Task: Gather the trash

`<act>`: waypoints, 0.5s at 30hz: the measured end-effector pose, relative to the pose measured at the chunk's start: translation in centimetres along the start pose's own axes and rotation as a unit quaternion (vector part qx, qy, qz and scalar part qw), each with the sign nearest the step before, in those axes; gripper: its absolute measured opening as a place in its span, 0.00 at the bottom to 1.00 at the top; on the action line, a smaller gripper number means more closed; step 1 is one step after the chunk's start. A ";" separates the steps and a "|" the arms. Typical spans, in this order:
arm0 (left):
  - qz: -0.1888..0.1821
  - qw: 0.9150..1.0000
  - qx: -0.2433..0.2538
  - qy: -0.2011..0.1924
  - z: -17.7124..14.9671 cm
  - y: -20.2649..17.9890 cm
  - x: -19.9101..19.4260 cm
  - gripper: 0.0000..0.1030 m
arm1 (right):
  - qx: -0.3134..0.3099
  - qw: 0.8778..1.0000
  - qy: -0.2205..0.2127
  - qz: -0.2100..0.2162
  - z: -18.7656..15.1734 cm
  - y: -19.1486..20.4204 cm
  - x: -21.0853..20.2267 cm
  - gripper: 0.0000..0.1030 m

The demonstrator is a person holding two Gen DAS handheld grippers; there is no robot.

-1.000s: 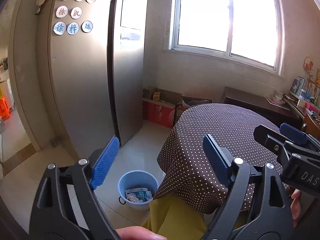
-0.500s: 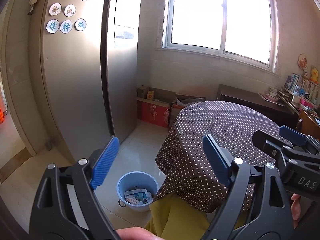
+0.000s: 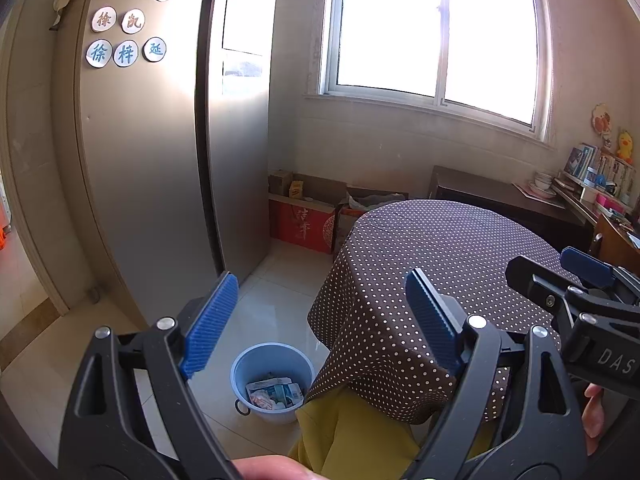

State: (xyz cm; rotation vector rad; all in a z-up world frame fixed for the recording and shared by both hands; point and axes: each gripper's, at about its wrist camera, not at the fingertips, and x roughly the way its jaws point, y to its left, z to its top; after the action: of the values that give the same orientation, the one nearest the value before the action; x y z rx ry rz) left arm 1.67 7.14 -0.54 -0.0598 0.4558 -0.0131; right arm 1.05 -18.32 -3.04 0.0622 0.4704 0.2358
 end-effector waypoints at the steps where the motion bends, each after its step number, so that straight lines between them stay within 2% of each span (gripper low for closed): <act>1: 0.000 1.000 0.000 0.000 0.0 0.0 0.0 0.82 | 0.000 1.000 0.000 0.000 0.0 0.0 0.0 0.87; 15: 0.000 1.000 -0.002 0.001 0.0 -0.1 0.0 0.82 | -0.002 1.000 -0.001 -0.002 0.0 0.1 -0.1 0.87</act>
State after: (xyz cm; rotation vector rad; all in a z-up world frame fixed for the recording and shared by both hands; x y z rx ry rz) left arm 1.62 7.06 -0.54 -0.0640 0.4575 -0.0131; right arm 0.99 -18.20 -2.96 0.0587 0.4680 0.2333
